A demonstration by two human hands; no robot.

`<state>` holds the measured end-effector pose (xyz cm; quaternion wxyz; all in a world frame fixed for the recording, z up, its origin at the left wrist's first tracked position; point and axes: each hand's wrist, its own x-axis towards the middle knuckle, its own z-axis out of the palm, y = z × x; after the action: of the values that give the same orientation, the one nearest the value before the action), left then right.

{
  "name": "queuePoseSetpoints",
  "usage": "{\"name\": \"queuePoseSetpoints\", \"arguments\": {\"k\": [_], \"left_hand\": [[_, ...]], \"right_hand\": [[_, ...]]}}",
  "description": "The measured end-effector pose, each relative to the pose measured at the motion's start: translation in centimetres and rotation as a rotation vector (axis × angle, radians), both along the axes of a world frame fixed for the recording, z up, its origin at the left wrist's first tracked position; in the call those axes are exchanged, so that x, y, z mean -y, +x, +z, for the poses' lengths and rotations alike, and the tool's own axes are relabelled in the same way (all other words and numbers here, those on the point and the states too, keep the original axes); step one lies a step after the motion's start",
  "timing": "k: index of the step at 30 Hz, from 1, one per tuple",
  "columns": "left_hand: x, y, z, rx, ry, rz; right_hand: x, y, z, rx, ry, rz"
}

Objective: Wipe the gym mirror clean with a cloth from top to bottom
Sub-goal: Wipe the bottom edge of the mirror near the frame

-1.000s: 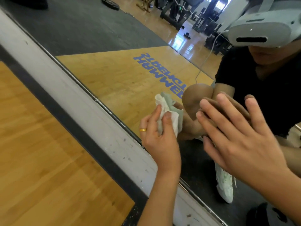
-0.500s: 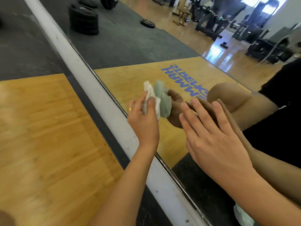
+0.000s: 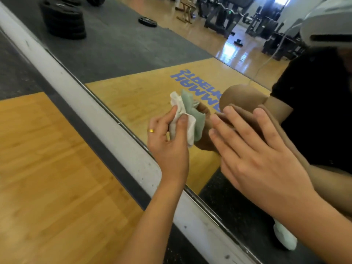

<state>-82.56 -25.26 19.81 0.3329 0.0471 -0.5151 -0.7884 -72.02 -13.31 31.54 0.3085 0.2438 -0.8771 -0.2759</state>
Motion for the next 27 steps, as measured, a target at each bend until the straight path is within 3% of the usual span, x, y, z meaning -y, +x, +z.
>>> {"name": "queuePoseSetpoints", "arguments": {"k": [3,10,19,27], "left_hand": [[-0.6,-0.7,-0.2,0.001,0.042,0.002],[0.7,-1.0,-2.1,0.111,0.075,0.018],[0.9,-0.3,-0.6,-0.005,-0.013,-0.024],[1.6,-0.5,-1.8,0.187,0.102,-0.037]], "right_hand": [[-0.2,-1.7,-2.0,0.020,0.222,-0.095],[-0.3,-1.5,-2.0,0.009,0.236,-0.132],[0.1,-1.3,-1.6,0.010,0.247,-0.125],[1.5,-1.0,-1.4,0.001,0.161,-0.131]]}}
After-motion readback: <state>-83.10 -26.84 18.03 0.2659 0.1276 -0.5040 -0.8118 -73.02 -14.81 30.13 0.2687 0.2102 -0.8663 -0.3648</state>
